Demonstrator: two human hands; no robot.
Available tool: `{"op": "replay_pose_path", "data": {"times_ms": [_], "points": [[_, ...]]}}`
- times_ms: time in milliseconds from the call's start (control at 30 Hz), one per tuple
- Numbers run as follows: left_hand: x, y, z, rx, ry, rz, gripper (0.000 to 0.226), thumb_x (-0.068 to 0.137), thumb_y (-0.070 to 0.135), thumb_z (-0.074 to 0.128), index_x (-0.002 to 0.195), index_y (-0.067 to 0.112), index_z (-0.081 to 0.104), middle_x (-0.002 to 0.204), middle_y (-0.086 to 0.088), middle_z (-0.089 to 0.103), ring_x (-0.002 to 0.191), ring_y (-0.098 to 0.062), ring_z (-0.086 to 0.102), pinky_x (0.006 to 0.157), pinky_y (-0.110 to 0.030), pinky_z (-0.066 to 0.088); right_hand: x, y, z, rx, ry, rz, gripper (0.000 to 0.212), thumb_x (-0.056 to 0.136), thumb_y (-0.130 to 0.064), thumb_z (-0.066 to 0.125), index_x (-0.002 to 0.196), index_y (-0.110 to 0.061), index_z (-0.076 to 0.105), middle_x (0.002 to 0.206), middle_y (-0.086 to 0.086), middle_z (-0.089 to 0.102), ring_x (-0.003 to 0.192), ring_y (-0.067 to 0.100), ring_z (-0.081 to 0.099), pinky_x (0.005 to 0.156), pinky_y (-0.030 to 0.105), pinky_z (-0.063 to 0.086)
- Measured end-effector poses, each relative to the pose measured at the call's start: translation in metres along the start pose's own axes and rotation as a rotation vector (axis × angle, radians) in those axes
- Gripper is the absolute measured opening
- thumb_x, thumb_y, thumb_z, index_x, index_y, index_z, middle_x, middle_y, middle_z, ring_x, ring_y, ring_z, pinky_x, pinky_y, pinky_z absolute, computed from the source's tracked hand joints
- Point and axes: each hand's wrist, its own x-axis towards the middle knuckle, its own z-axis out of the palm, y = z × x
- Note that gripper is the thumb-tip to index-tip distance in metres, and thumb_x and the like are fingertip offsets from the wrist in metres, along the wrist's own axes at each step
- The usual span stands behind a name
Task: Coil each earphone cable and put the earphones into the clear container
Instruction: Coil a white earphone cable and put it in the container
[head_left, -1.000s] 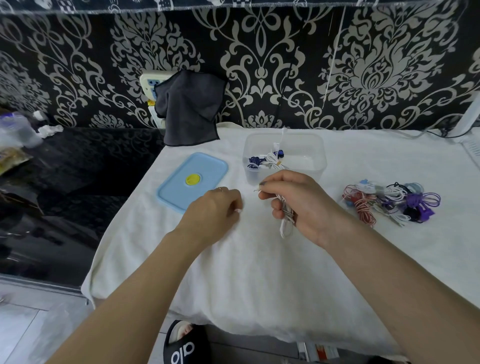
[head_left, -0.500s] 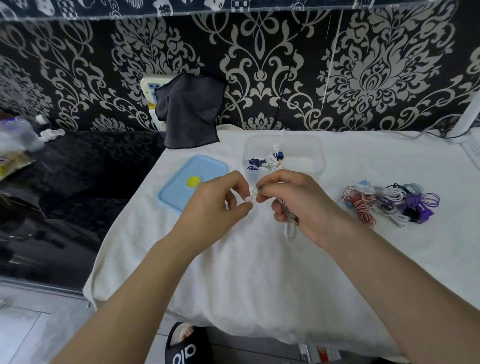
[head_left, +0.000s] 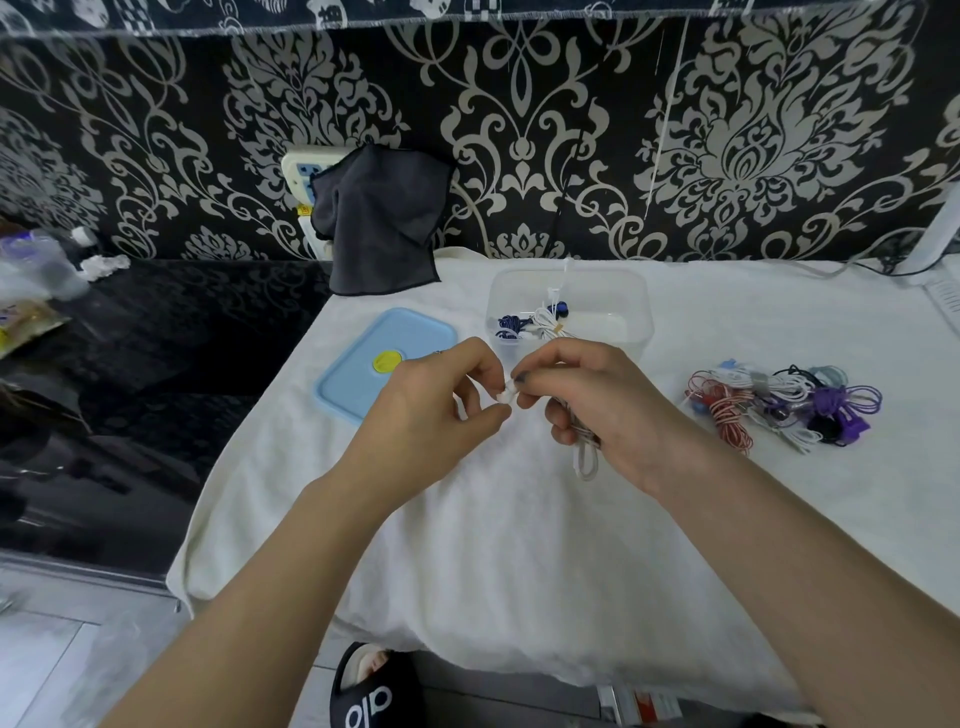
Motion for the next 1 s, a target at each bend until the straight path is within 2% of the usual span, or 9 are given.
{"op": "replay_pose_path", "data": {"times_ms": [233,333,433,533,633,800,900,1000], "points": [[0.0,-0.001,0.0,-0.027,-0.007,0.012,0.019,0.084,0.009,0.077,0.09,0.022,0.065,0.085,0.019,0.064,0.076,-0.013,0.063,0.066,-0.022,0.051,0.001,-0.001,-0.002,-0.002,0.0,-0.001,0.009,0.087,-0.004,0.063,0.088,-0.007,0.072,0.071,0.004,0.069,0.054,0.015,0.047,0.047,0.025,0.042],[0.001,0.002,-0.001,-0.064,-0.017,-0.004,0.017,0.084,0.008,0.077,0.09,0.02,0.066,0.078,0.026,0.062,0.075,-0.01,0.062,0.069,-0.018,0.051,0.001,-0.001,-0.003,0.005,-0.007,-0.002,0.009,0.087,-0.002,0.064,0.087,-0.006,0.072,0.071,0.005,0.069,0.053,0.015,0.047,0.048,0.025,0.042],[0.0,0.004,-0.003,-0.141,-0.03,-0.041,0.016,0.084,0.006,0.077,0.089,0.016,0.067,0.073,0.025,0.062,0.071,-0.006,0.062,0.074,-0.021,0.054,0.001,-0.001,-0.004,0.034,-0.022,0.0,0.008,0.086,-0.001,0.065,0.087,-0.004,0.072,0.07,0.007,0.068,0.053,0.015,0.046,0.048,0.026,0.041],[0.0,0.005,-0.004,-0.226,-0.035,-0.081,0.015,0.085,0.005,0.077,0.089,0.014,0.067,0.08,0.017,0.066,0.074,-0.008,0.065,0.077,-0.025,0.056,0.001,-0.002,-0.005,0.06,-0.035,0.016,0.008,0.086,-0.001,0.065,0.088,-0.003,0.073,0.07,0.007,0.068,0.051,0.015,0.046,0.047,0.025,0.04],[0.0,0.006,-0.004,-0.317,-0.044,-0.131,0.017,0.084,0.003,0.077,0.091,0.013,0.067,0.086,0.008,0.07,0.079,-0.013,0.071,0.08,-0.023,0.056,0.001,-0.004,-0.006,0.096,-0.072,0.037,0.007,0.085,0.0,0.066,0.09,-0.002,0.072,0.07,0.008,0.066,0.051,0.013,0.046,0.047,0.025,0.039],[0.0,0.007,-0.006,-0.425,-0.076,-0.21,0.018,0.083,0.0,0.078,0.09,0.014,0.069,0.082,-0.002,0.075,0.077,-0.012,0.073,0.072,-0.017,0.051,0.001,-0.006,-0.009,0.164,-0.137,0.082,0.008,0.087,0.003,0.064,0.091,-0.001,0.069,0.067,0.008,0.062,0.049,0.012,0.044,0.045,0.023,0.037],[0.0,0.008,-0.008,-0.514,-0.099,-0.242,0.017,0.083,-0.002,0.078,0.093,0.01,0.07,0.081,-0.014,0.075,0.077,-0.015,0.072,0.076,-0.024,0.053,0.0,-0.009,-0.01,0.203,-0.186,0.099,0.01,0.087,0.006,0.062,0.094,0.0,0.067,0.065,0.008,0.06,0.048,0.011,0.043,0.044,0.022,0.036],[0.0,0.008,-0.009,-0.568,-0.11,-0.245,0.018,0.083,-0.004,0.077,0.095,0.007,0.07,0.083,-0.016,0.076,0.078,-0.015,0.072,0.081,-0.025,0.055,0.0,-0.01,-0.01,0.25,-0.217,0.113,0.01,0.087,0.007,0.06,0.094,0.0,0.064,0.065,0.008,0.058,0.047,0.01,0.041,0.044,0.021,0.034]]}}
